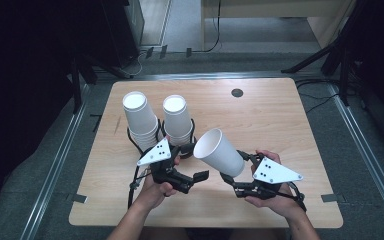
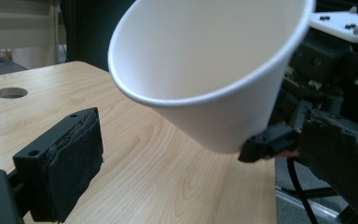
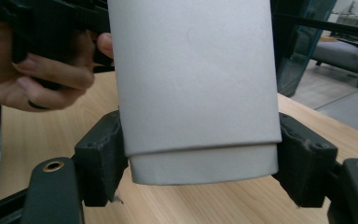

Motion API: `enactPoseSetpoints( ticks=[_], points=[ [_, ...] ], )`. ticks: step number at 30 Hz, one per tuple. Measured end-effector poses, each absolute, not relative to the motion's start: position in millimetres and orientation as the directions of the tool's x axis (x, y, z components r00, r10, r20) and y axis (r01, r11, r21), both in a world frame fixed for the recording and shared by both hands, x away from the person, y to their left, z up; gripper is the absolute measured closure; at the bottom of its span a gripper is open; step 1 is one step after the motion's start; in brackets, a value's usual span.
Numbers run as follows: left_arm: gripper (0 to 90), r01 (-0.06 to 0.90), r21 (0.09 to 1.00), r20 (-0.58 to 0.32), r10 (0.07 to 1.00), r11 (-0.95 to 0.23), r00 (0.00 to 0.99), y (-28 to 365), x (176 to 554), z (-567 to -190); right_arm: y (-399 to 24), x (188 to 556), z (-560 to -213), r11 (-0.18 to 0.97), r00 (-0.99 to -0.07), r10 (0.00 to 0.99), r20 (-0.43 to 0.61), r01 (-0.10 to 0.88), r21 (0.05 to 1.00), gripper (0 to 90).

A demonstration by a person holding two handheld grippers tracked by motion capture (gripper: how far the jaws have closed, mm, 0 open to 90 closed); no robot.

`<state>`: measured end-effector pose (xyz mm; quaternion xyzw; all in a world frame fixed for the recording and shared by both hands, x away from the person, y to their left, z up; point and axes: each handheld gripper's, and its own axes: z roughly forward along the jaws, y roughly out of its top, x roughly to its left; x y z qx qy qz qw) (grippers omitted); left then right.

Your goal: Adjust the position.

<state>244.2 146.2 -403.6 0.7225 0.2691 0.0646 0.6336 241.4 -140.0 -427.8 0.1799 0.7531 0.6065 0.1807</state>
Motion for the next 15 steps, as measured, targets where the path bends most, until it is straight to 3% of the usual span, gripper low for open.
enactPoseSetpoints(
  ticks=[6, 15],
  points=[
    [0.2, 0.307, 0.951, -0.262, 0.439, -0.034, 0.859, 141, 246, -397, -137, 241, -431, 0.151, -0.882, 0.471, -0.004, 0.076, 0.986, 26.2],
    [0.2, 0.348, 0.937, -0.328, 0.422, 0.033, 0.845, 139, 253, -390, -128, 237, -434, 0.152, -0.887, 0.461, -0.009, 0.069, 0.986, 26.2]
  ],
)
